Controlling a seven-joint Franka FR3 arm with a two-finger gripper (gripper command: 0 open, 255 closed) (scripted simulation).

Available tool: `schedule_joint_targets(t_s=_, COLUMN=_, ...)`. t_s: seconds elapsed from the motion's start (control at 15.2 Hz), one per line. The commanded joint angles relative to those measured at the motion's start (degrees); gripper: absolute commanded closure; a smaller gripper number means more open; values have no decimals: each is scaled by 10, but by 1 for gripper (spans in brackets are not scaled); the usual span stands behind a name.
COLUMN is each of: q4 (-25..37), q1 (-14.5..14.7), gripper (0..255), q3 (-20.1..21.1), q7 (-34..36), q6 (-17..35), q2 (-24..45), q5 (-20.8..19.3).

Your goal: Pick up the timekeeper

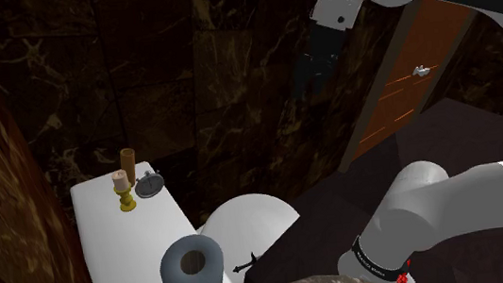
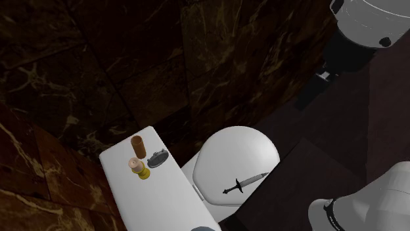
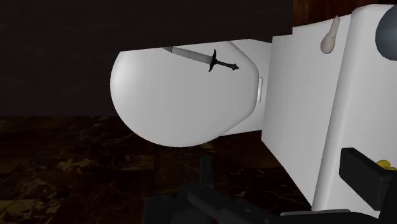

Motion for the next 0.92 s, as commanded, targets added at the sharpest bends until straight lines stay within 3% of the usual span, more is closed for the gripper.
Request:
schedule_joint_targets(t_s=0.0, q4=0, q1=0, gripper=0, q3=0, q7=0, q6=0, q2=0, q5=0)
schedule_joint_targets(t_s=0.86, q4=-34, q1=33, gripper=0, q3=125, q7=110, q6=219, q2=135, q5=47)
